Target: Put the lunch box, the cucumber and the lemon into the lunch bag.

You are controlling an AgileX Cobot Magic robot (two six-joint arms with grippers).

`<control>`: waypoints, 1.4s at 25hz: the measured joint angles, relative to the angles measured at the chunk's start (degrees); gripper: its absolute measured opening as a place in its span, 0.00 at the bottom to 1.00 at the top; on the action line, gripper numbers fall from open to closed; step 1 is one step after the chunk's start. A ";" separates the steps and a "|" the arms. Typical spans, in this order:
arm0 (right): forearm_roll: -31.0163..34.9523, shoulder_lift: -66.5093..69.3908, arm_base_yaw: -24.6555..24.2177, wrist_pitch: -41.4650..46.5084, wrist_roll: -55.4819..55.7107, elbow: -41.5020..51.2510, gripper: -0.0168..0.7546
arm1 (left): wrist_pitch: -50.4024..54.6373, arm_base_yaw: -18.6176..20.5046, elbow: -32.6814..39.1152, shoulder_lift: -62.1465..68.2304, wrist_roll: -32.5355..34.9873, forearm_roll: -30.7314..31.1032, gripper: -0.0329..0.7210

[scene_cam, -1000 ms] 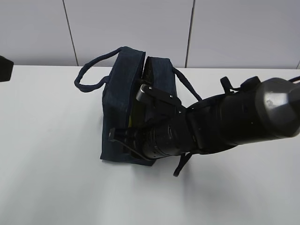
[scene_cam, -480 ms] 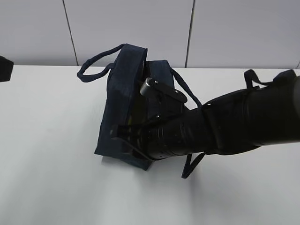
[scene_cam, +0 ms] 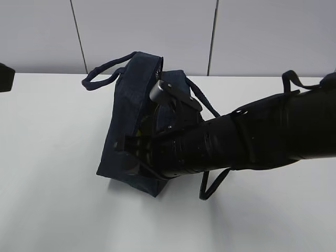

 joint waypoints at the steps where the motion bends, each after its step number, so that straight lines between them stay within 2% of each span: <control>1: -0.10 0.00 0.00 0.55 0.11 0.00 0.02 | 0.00 0.00 0.00 0.00 0.00 0.00 0.47; 13: -0.78 -0.91 0.00 4.79 1.08 0.00 0.02 | 0.11 0.00 0.00 0.00 0.00 0.02 0.47; 26: -4.92 -1.59 0.00 5.68 1.36 0.00 0.02 | 0.19 0.00 0.12 2.19 0.00 0.02 0.47; 31: -6.20 -3.61 0.00 5.30 1.46 0.12 0.02 | -0.31 0.00 3.05 5.00 0.38 -0.32 0.47; 35: -6.71 -4.08 -0.11 5.17 1.44 0.12 0.02 | -2.41 0.00 6.72 7.35 4.46 -2.92 0.47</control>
